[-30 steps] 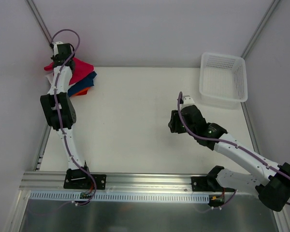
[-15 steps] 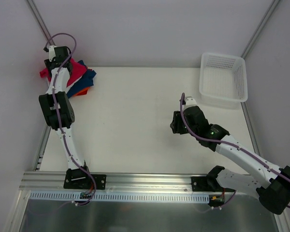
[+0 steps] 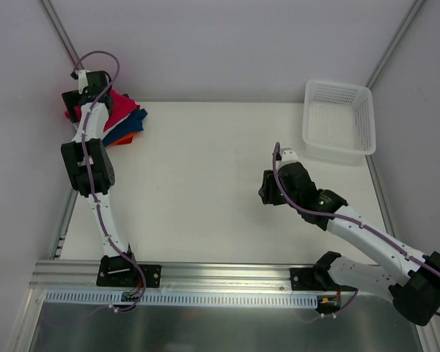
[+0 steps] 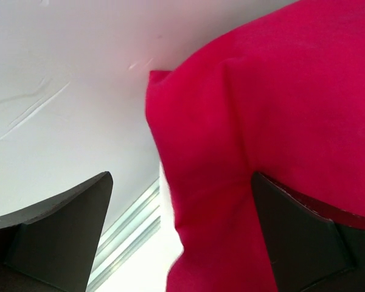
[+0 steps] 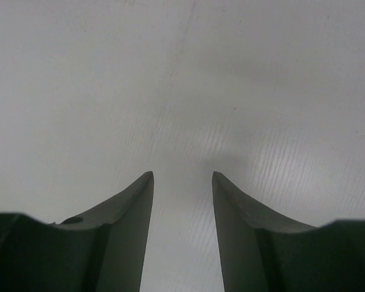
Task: Fold and stack the t-shirts
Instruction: Neatly place the folded tshirt to the corner
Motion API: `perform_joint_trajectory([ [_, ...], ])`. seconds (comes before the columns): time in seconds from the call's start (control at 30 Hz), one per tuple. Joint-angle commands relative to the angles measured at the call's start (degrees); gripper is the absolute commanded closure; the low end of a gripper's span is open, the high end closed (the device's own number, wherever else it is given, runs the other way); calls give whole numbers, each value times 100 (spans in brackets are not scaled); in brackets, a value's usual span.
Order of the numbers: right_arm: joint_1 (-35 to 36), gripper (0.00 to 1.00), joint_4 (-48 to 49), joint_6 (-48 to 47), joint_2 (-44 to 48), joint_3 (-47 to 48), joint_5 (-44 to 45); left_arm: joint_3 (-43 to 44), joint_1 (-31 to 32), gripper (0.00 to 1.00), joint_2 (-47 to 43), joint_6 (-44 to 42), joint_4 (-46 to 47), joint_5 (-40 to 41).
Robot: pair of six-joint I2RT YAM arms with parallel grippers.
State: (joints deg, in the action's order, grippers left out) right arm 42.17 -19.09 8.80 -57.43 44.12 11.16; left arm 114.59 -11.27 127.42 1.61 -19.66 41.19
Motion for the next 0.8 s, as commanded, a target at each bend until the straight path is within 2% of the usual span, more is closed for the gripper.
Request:
perform_joint_trajectory([
  [0.0, -34, 53, 134, -1, 13, -35, -96, 160, 326, 1, -700, -28, 41, 126],
  [0.33, -34, 53, 178, 17, 126, -184, -132, 459, 1021, 1, -1438, -301, 59, 575],
  [0.43, -51, 53, 178, 17, 205, -228, -140, 573, 1013, 1, -1369, -310, 59, 539],
  [0.5, -51, 53, 178, 26, 241, -263, -132, 722, 1004, 6, -1237, -389, 68, 531],
  [0.53, -77, 53, 169, 17, 267, -272, -123, 775, 995, 17, -1080, -407, 59, 522],
  [0.57, -78, 53, 152, 17, 311, -290, -114, 819, 951, 64, -991, -407, 59, 539],
  [0.6, -104, 53, 143, 8, 337, -298, -105, 889, 925, 86, -834, -372, 68, 635],
  [0.63, -130, 53, 125, -1, 355, -307, -105, 925, 898, 100, -763, -345, 59, 671],
  [0.77, -218, 53, 90, -18, 478, -342, -114, 1311, 810, 100, -253, -450, 68, 627],
])
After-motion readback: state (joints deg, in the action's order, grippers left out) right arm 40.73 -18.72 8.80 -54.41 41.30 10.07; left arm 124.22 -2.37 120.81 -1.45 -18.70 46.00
